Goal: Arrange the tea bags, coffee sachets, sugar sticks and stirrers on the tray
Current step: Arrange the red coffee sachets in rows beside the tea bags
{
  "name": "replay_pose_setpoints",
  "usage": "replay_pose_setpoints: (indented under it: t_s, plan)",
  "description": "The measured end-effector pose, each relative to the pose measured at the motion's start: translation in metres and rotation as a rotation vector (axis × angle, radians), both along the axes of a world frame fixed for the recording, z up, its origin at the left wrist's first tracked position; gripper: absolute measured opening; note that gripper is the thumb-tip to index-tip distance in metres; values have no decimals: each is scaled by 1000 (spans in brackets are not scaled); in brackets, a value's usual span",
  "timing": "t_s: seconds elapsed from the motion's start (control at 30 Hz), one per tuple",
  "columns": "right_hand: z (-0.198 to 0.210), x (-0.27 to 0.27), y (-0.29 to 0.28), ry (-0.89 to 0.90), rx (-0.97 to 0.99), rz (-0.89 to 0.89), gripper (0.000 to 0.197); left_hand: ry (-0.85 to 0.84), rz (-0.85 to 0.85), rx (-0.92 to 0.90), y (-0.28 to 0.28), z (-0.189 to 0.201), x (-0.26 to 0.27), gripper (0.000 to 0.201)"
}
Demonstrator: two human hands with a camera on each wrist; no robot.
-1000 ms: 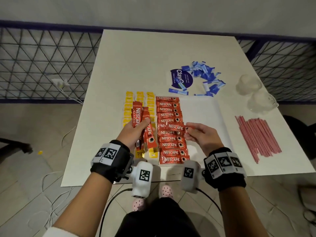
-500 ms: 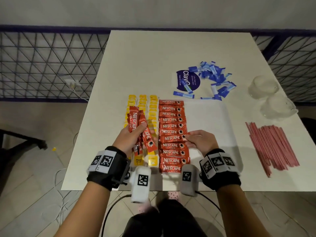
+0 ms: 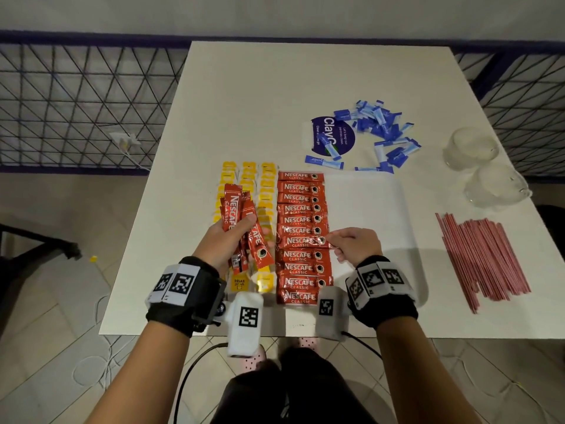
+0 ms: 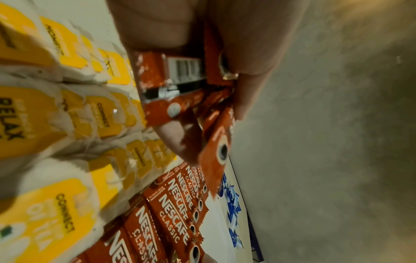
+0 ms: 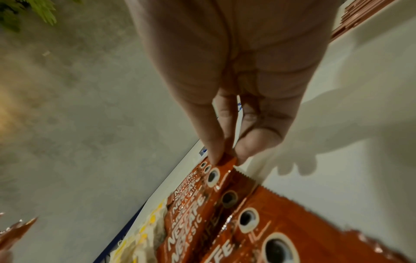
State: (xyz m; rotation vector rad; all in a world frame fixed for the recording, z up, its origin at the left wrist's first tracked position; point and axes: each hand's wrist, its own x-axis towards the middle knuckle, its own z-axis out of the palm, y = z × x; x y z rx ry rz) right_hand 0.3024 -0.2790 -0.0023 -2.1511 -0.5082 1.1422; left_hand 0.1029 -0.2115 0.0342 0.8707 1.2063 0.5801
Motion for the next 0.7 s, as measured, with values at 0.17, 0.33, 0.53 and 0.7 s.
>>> replay_pose_setpoints:
  t_s: [0.17, 0.33, 0.53, 0.7]
  plan:
    - [0, -2, 3, -32, -21, 24, 9, 4, -3, -8, 1, 0, -1, 18]
    - [1, -1, 6, -71, -37, 38, 8, -14, -10, -12, 2, -3, -1, 14]
    - [0, 0, 7, -74, -37, 33, 22, -52, -15, -4, 1, -4, 0, 10]
    - [3, 2, 8, -114, -40, 66, 24, -69, -21, -4, 1, -4, 2, 9]
